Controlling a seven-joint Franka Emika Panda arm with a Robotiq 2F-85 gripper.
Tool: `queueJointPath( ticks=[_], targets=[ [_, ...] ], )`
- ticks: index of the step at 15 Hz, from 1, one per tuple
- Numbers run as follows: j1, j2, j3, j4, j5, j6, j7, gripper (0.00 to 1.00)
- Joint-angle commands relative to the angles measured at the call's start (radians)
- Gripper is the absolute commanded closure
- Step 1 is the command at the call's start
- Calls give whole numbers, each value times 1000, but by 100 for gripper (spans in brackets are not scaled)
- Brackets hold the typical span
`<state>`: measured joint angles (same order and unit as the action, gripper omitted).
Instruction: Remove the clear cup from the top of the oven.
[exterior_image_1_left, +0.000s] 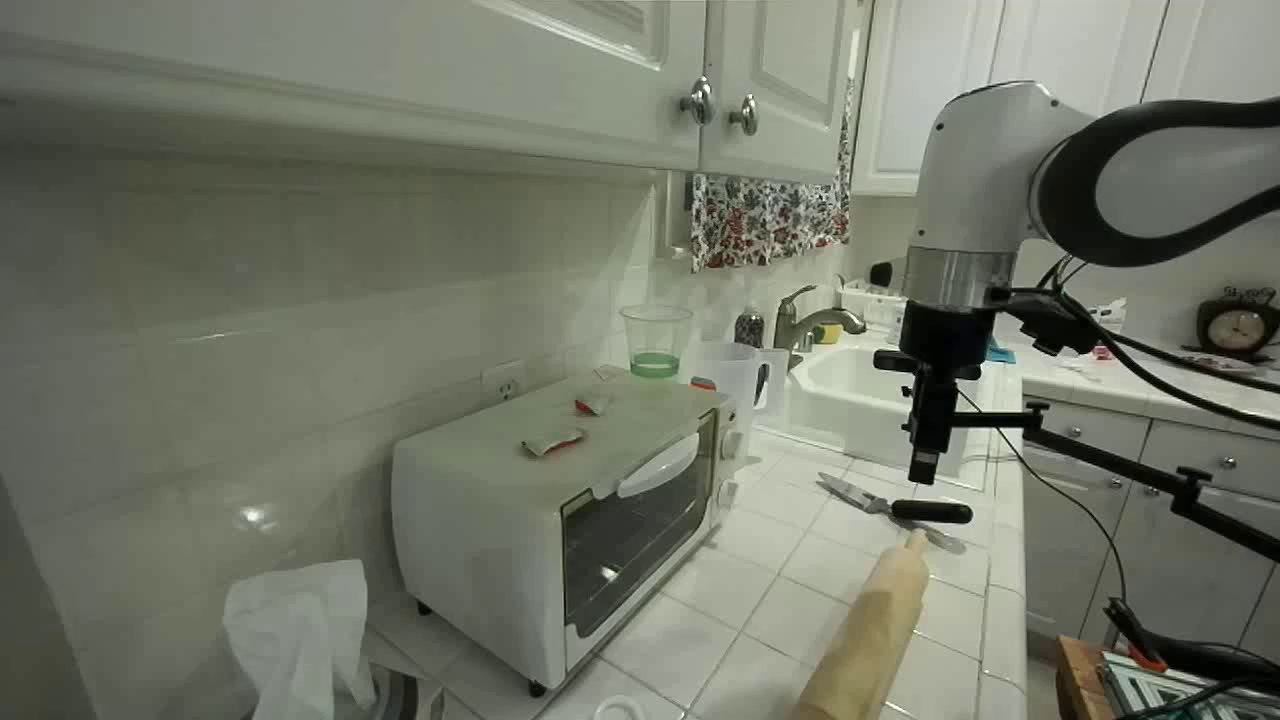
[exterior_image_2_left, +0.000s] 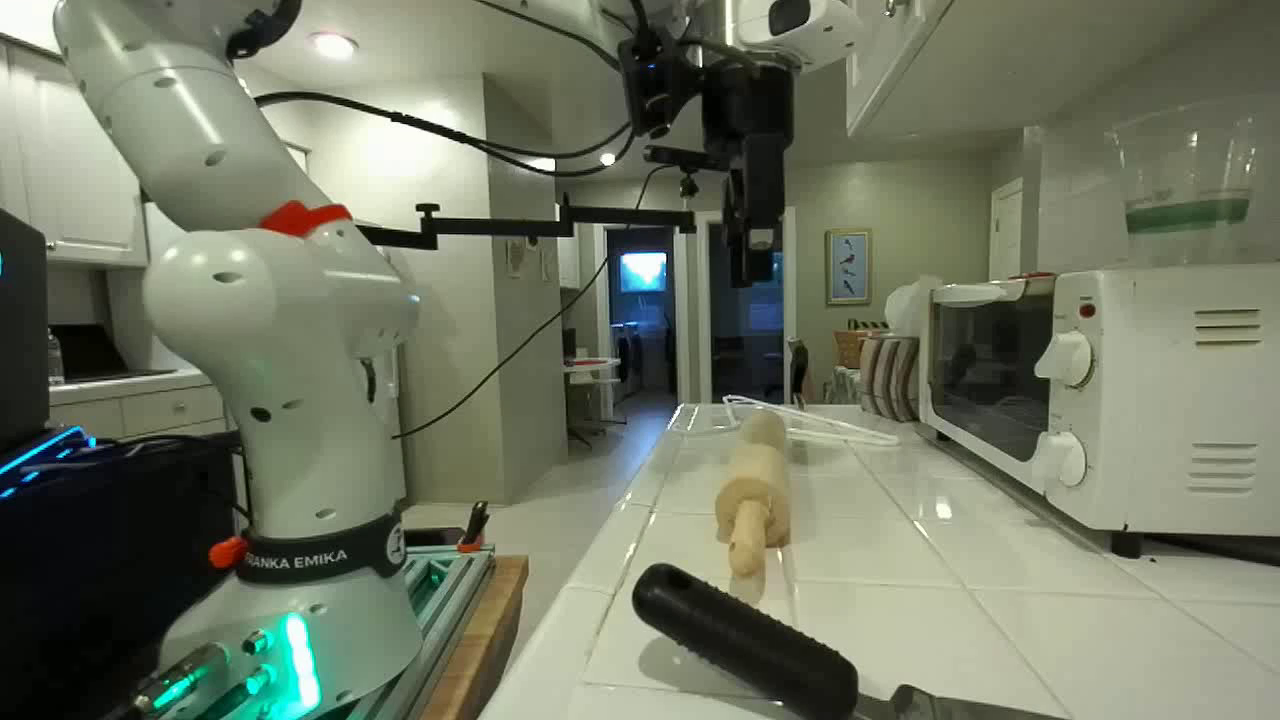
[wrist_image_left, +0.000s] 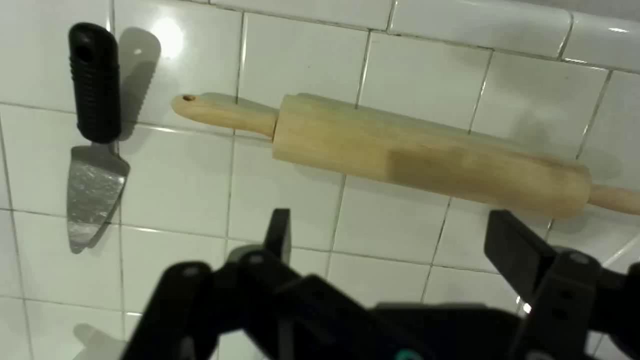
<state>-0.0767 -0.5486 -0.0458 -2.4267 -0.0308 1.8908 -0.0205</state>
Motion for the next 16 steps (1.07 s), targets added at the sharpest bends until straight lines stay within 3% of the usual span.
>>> queueJointPath(
  ticks=[1,6,11,16],
  targets=[
    [5,0,-5,2,-2,-3,2,0],
    [5,0,-5,2,-2,-3,2,0],
    [-2,41,16,46,-246,56,-115,0],
    [15,56,29,82,-418,161,-203,0]
  ],
)
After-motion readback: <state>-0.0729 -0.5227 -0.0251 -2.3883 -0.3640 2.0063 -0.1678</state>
